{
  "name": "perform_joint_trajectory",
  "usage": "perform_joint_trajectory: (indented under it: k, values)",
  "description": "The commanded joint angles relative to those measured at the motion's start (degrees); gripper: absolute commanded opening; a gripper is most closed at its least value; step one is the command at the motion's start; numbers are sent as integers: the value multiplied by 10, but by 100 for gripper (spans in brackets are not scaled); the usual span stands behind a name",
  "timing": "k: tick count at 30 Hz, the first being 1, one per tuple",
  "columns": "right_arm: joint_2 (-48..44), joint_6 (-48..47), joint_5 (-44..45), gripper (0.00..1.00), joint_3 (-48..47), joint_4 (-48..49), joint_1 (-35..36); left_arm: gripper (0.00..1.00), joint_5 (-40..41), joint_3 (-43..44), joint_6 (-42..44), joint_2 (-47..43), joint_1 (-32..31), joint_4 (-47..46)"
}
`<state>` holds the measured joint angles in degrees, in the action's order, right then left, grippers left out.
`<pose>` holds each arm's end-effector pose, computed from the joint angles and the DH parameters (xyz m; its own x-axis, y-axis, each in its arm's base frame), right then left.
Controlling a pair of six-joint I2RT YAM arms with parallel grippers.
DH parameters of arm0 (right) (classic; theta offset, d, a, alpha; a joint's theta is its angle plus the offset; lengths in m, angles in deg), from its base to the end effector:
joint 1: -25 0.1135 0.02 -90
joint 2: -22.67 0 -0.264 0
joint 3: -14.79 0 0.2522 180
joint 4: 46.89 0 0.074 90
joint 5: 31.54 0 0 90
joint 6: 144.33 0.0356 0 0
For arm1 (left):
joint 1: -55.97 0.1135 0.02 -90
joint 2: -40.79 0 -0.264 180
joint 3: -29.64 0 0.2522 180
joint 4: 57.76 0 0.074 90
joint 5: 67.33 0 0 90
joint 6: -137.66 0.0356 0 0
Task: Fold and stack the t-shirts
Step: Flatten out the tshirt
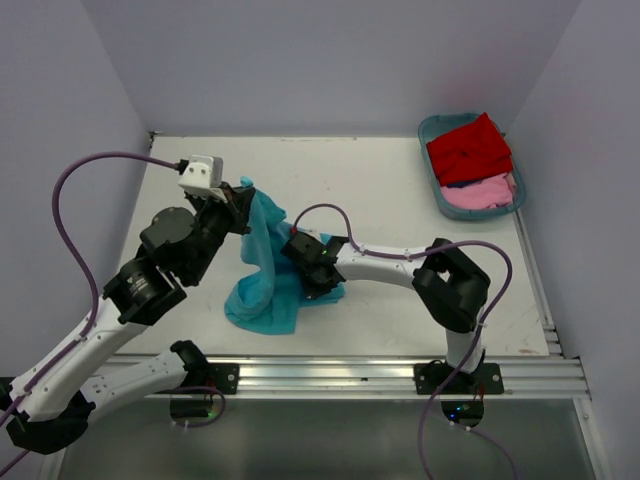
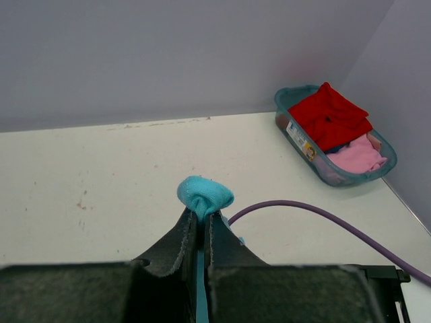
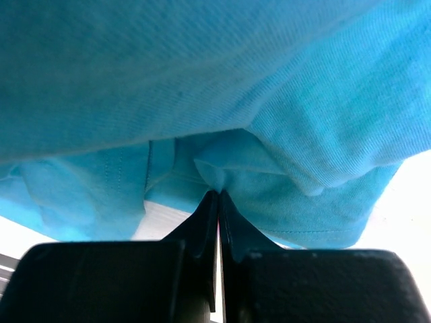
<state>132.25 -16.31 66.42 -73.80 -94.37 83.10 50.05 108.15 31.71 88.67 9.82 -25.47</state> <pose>0.2071 0.3234 0.1703 -0.8886 -0.2732 -0.3685 -0.3384 0.9327 0.1246 0.1265 -0.1080 0.4348 -0.1078 -0.2401 -0.9648 0.3040 0.9160 -0.2619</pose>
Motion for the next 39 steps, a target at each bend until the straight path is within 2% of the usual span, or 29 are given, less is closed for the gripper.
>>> perform_joint_trajectory:
  k: [1,6,10,11,17,22,30,34,39]
  values:
    - [-2,8,27,0,-8,-14,2,0,5,-5,-8,-2,2,-24]
    - [-23,10,82,0,-22,-63,1,0,13,-8,-7,-8,2,-17]
    - [-104,10,165,0,-37,-115,-19,0,31,-9,-5,-20,2,-5]
    - [-122,11,199,0,-41,-127,-39,0,35,-10,-3,-23,3,-3]
    - [-253,-16,263,0,-77,-172,-145,0,84,-2,10,-44,2,10]
    - [-306,-47,336,0,-143,-195,-180,0,153,24,28,-53,3,20]
    - [-364,-80,391,0,-194,-195,-193,0,239,84,83,-79,2,8]
    - [-407,-108,429,0,-193,-172,-193,0,264,110,136,-101,3,-41]
    - [-470,-174,458,0,-186,-81,-193,0,219,125,202,-122,3,-117]
